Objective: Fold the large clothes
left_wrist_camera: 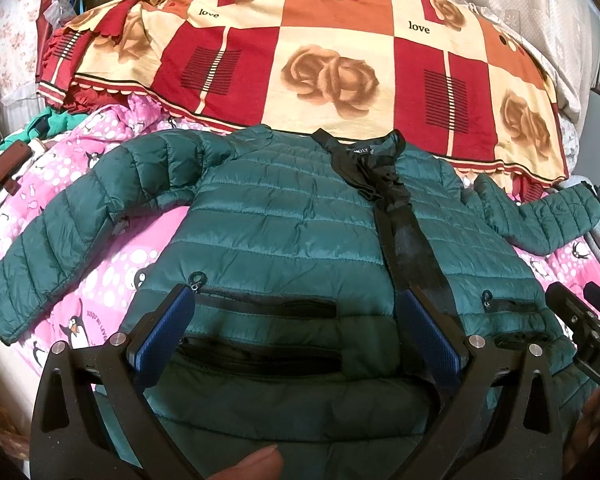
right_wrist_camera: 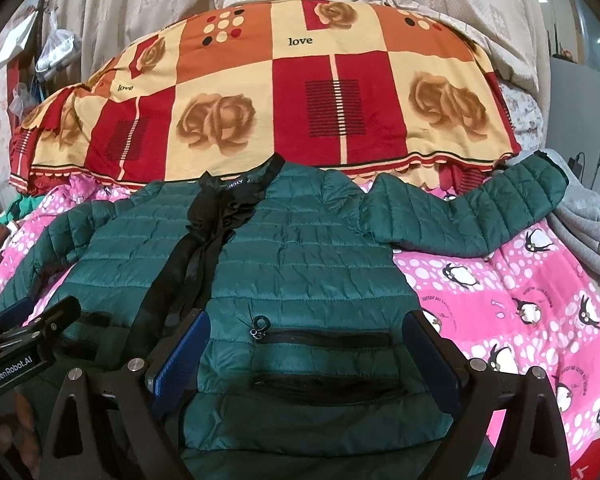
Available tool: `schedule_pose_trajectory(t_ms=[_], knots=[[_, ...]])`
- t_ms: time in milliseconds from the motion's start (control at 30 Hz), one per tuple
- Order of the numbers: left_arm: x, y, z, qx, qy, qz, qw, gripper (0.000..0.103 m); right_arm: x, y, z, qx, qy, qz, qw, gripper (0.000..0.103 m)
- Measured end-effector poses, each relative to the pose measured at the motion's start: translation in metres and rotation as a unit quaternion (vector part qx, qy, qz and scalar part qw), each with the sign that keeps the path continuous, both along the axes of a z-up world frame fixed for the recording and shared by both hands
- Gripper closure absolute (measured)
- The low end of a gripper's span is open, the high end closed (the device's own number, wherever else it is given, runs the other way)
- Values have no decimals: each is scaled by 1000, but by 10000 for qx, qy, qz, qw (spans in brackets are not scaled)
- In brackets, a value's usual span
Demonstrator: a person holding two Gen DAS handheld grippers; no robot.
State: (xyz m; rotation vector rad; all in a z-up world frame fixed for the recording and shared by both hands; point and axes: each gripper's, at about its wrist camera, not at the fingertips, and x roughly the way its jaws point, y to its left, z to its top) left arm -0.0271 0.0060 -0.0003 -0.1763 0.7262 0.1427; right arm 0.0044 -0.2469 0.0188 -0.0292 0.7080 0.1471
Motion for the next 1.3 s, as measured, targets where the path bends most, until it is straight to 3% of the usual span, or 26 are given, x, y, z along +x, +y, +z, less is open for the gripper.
schedule_pose_trajectory(t_ms=[1300], knots=[[0, 1, 0, -83, -42, -16, 10000, 0, 1, -1, 0, 2, 27, 2, 10000, 7]])
